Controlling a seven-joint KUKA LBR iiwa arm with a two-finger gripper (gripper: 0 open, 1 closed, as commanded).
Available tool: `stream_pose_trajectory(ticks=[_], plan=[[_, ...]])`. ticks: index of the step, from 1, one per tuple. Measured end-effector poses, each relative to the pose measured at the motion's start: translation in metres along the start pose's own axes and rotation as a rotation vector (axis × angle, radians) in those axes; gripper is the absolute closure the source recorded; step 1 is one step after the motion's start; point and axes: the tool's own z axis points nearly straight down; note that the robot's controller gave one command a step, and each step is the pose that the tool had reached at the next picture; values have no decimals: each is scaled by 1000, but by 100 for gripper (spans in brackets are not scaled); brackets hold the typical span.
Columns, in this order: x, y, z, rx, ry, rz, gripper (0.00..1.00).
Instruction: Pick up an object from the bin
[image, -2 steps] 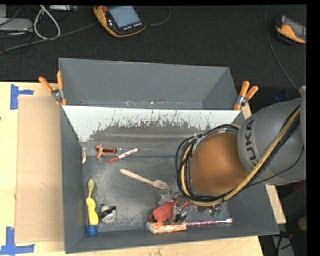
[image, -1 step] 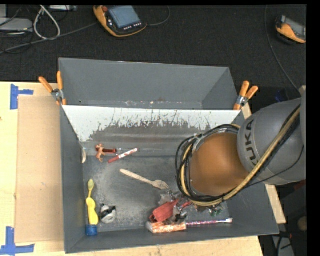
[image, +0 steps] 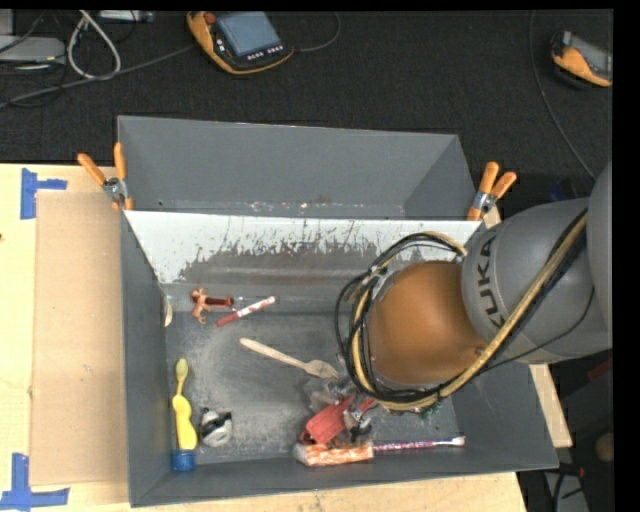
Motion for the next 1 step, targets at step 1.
stream_pose_trajectory(ticks=[1], plan=[[-4, -1, 3, -2, 5, -66, 100]])
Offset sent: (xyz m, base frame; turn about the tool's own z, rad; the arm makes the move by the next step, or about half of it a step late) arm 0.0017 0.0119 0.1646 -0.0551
